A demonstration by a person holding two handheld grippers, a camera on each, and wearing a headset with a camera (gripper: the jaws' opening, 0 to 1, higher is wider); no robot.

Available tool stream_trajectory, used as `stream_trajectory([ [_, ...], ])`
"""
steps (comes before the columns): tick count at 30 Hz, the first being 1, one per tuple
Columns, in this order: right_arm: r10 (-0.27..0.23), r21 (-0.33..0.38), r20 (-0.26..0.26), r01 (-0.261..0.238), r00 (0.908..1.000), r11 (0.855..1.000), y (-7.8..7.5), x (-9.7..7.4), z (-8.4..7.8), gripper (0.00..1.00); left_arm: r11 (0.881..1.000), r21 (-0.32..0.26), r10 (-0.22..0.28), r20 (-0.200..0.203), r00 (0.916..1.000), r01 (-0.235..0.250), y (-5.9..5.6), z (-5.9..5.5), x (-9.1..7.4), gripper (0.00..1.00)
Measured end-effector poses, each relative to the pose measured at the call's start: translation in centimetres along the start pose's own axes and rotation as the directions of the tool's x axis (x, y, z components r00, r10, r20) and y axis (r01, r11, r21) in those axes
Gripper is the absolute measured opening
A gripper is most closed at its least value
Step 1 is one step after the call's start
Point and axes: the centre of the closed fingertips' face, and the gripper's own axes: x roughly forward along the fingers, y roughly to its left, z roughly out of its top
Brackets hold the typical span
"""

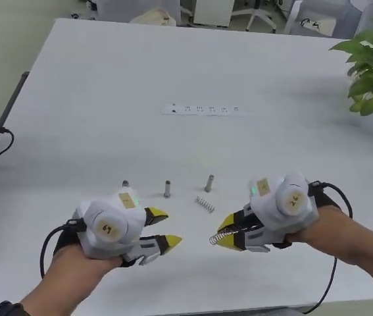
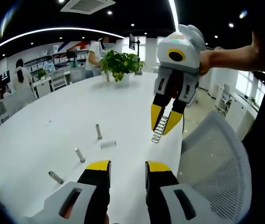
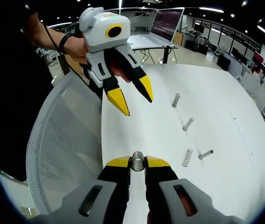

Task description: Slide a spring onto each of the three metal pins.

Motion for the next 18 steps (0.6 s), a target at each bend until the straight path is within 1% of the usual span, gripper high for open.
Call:
stream_trajectory([
  [3,-0.002,-0.003,0.001,0.002,1.0,1.0,-0.3,-0.1,0.1,0.09,0.999,-0.017,0.033,0.007,0.9994,-0.033,0.6,-0.2,-0.7,0.24],
  [7,-0.003,-0.006,-0.005,0.003,1.0,1.0,-0.6,-0.1,0.1,0.09,0.998,-0.037,0.058,0.007,0.9983,-0.058,1.3,-0.6,-1.5,0.25],
  [9,0.0,-0.01,-0.01,0.0,0.9999,1.0,-0.7,-0.1,0.1,0.09,0.996,-0.043,0.079,0.01,0.9969,-0.078,1.7,-0.8,-1.9,0.25],
  [11,0.002,-0.012,-0.011,-0.002,0.9999,1.0,-0.8,-0.1,0.1,0.09,0.995,-0.053,0.088,0.011,0.9961,-0.087,2.0,-1.0,-2.2,0.26],
  [15,0.002,-0.016,-0.014,-0.002,0.9999,1.0,-1.2,0.0,0.3,0.09,0.99,-0.076,0.121,0.012,0.9926,-0.119,3.0,-1.5,-3.1,0.27],
  [18,0.003,-0.021,-0.022,-0.004,0.9997,1.0,-1.5,0.1,0.2,0.09,0.987,-0.088,0.137,0.013,0.9905,-0.135,3.4,-1.7,-3.7,0.29],
])
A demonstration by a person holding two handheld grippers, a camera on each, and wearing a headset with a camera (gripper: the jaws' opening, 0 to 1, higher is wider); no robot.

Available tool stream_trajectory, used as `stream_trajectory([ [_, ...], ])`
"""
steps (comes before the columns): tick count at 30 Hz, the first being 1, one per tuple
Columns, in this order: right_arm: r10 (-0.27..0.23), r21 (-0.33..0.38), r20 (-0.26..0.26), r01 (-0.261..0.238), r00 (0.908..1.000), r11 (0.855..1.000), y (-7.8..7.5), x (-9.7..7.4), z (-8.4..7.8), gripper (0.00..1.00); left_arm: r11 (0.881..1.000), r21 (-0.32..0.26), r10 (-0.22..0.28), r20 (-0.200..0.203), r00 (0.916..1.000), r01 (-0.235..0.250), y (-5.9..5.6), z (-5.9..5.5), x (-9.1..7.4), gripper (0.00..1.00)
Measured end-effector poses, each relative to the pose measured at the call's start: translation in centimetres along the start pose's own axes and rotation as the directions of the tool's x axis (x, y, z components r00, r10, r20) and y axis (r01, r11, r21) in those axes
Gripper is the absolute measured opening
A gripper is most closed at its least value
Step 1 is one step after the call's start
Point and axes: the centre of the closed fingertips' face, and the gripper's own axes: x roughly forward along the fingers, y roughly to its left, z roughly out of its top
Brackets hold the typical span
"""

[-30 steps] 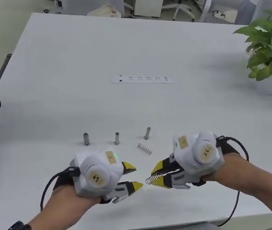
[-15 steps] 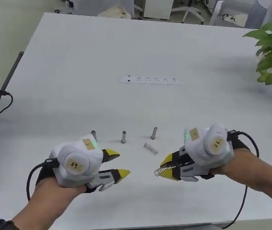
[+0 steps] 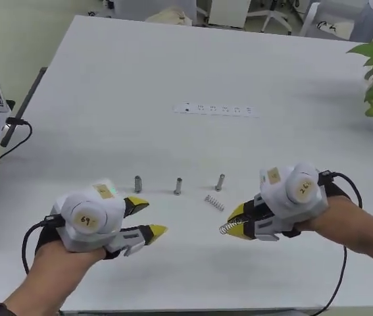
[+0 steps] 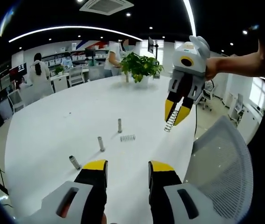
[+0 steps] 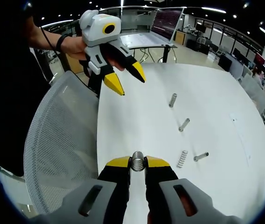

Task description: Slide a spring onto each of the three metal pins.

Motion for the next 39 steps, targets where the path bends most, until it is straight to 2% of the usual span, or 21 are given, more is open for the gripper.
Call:
stream_trajectory([
  [13,0.01,-0.01,-0.014,-0.01,0.9999,1.0,-1.2,0.3,0.1,0.09,0.996,-0.051,0.072,-0.004,0.9974,-0.072,2.2,-1.5,-2.2,0.38],
  [23,0.022,0.002,-0.021,-0.022,0.9995,1.0,-2.5,1.0,0.3,0.09,0.986,-0.11,0.126,0.003,0.992,-0.125,4.0,-2.5,-4.1,0.43],
  [32,0.022,-0.009,-0.038,-0.022,0.999,1.0,-4.1,1.7,0.8,0.09,0.978,-0.143,0.155,-0.001,0.9879,-0.153,5.2,-3.4,-5.1,0.48],
  [39,0.021,-0.019,-0.065,-0.022,0.9977,1.0,-5.6,2.4,1.0,0.09,0.976,-0.151,0.156,0.0,0.9877,-0.155,5.5,-3.7,-5.3,0.52],
])
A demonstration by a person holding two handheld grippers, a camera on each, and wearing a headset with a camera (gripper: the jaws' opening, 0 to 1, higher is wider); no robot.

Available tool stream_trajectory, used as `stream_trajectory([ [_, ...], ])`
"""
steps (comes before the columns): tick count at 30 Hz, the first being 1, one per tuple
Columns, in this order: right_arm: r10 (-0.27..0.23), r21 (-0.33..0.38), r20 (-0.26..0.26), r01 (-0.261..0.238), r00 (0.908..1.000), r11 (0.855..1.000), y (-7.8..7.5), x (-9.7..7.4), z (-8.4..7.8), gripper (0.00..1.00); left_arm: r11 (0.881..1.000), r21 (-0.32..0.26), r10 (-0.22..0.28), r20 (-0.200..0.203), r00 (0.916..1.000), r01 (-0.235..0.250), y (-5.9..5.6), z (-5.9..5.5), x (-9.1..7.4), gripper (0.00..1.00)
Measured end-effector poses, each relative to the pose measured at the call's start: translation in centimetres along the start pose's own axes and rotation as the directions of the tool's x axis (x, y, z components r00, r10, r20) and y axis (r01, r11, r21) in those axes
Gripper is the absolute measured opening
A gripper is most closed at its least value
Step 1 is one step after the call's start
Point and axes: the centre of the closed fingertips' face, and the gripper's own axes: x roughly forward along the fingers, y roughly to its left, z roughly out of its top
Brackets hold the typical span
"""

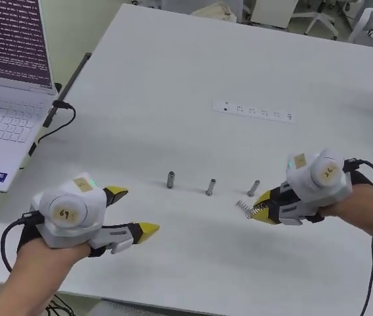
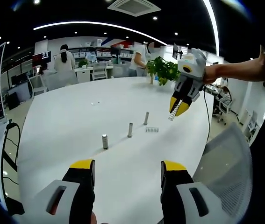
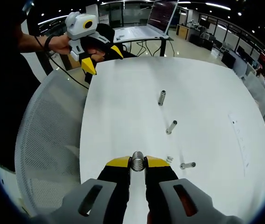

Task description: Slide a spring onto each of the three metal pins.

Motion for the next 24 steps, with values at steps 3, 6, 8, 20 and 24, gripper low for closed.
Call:
stream_trajectory([
  [3,0.0,-0.002,-0.006,0.0,1.0,1.0,-0.6,0.2,0.1,0.09,1.0,-0.006,0.004,0.002,1.0,-0.004,0.3,0.0,-0.1,0.54],
  [6,-0.001,-0.002,-0.01,0.001,1.0,1.0,-1.2,0.5,0.4,0.09,1.0,-0.01,0.006,0.003,1.0,-0.006,0.5,0.0,-0.2,0.54],
  [8,0.002,-0.002,-0.01,-0.002,1.0,1.0,-1.5,0.6,0.5,0.09,1.0,-0.013,0.009,0.002,1.0,-0.009,0.7,0.0,-0.2,0.55],
  [20,-0.01,-0.001,-0.019,0.01,0.9998,1.0,-4.0,1.6,1.1,0.09,0.999,-0.023,0.023,-0.007,0.9997,-0.023,1.2,-0.4,-0.7,0.59],
  [24,-0.017,-0.005,-0.024,0.017,0.9996,1.0,-4.8,1.8,1.6,0.09,0.999,-0.026,0.022,-0.005,0.9997,-0.022,1.1,-0.3,-0.8,0.59],
])
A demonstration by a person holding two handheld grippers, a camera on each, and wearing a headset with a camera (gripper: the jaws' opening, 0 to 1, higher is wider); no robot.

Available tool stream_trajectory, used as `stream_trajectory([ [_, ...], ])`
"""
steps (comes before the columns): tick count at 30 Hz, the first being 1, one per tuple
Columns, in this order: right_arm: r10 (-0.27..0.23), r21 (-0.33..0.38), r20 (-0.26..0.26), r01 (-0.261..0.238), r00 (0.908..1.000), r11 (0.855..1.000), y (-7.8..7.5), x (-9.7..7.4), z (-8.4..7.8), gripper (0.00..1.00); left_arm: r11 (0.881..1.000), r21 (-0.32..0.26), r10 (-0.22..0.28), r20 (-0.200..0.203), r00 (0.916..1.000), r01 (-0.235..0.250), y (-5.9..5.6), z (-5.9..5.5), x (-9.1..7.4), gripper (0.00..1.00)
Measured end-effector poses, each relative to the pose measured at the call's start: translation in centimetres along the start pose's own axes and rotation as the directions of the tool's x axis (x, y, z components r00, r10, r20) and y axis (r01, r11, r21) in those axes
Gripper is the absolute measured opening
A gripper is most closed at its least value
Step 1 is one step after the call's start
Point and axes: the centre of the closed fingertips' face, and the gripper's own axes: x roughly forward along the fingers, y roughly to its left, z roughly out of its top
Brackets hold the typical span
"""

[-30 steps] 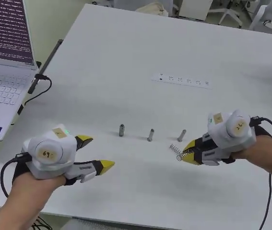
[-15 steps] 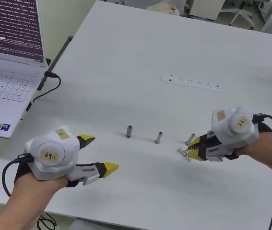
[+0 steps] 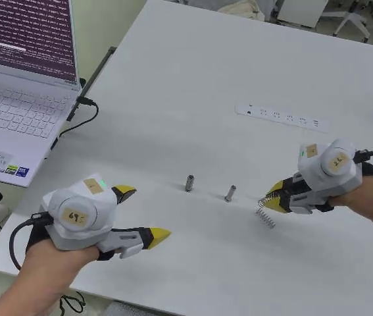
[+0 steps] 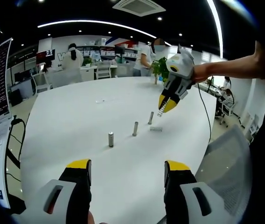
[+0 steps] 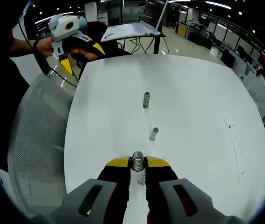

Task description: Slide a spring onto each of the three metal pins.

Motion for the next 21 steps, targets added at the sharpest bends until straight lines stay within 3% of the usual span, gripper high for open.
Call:
stream_trajectory([
  [21,0.016,-0.031,-0.015,-0.016,0.9998,0.999,-2.5,1.9,2.4,0.09,0.999,0.002,0.033,-0.002,0.9994,-0.033,1.2,0.3,-0.8,0.6],
])
